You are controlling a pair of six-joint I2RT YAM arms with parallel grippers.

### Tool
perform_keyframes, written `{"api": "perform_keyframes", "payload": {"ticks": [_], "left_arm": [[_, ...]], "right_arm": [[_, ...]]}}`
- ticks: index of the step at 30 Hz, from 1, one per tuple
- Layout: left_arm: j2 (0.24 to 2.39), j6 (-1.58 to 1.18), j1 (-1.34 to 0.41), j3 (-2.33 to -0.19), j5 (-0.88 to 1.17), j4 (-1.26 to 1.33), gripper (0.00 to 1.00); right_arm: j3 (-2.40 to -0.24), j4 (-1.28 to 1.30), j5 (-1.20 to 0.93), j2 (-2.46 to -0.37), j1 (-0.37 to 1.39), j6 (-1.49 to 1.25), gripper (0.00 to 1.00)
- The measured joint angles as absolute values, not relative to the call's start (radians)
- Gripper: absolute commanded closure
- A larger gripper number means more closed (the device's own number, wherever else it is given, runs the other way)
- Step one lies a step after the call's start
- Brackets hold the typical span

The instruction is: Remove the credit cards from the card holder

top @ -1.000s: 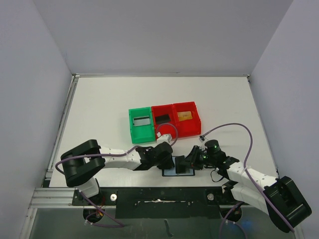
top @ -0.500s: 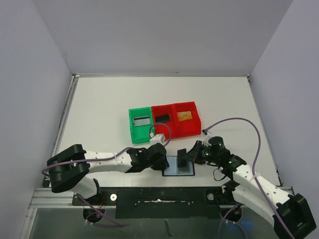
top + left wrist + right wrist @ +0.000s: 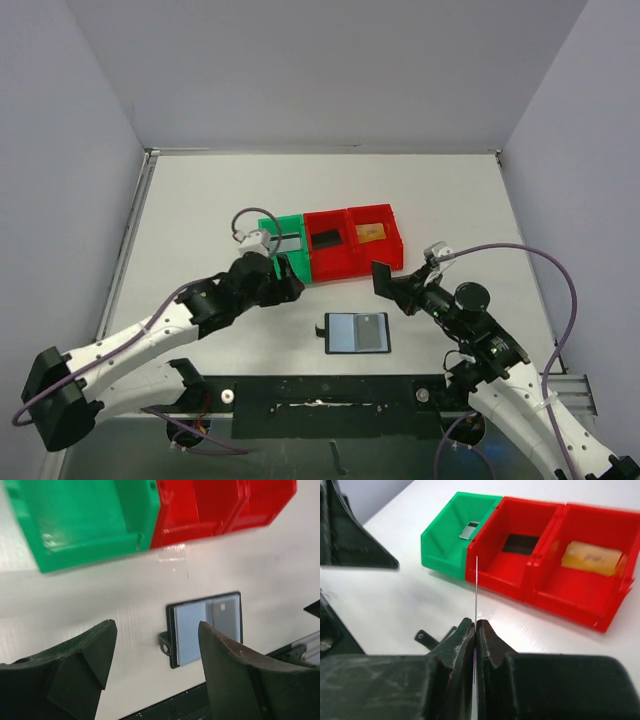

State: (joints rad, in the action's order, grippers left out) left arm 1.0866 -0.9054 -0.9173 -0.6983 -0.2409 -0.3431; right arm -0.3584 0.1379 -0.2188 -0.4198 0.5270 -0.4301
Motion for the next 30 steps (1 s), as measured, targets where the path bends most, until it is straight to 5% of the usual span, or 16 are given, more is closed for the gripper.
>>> {"api": "perform_keyframes", "payload": {"ticks": [13, 30], "left_arm": [[0.907, -0.636, -0.391, -0.73, -0.115, -0.48, 0.29], [0.872, -0.558, -0.36, -0.7, -0.19, -0.483, 0.28]], "right_arm": [[-0.619, 0.128, -0.218, -0.802, 0.577, 0.16, 1.0], [-0.975, 0.147, -0.245, -1.411, 0.608, 0.654, 1.0]]}}
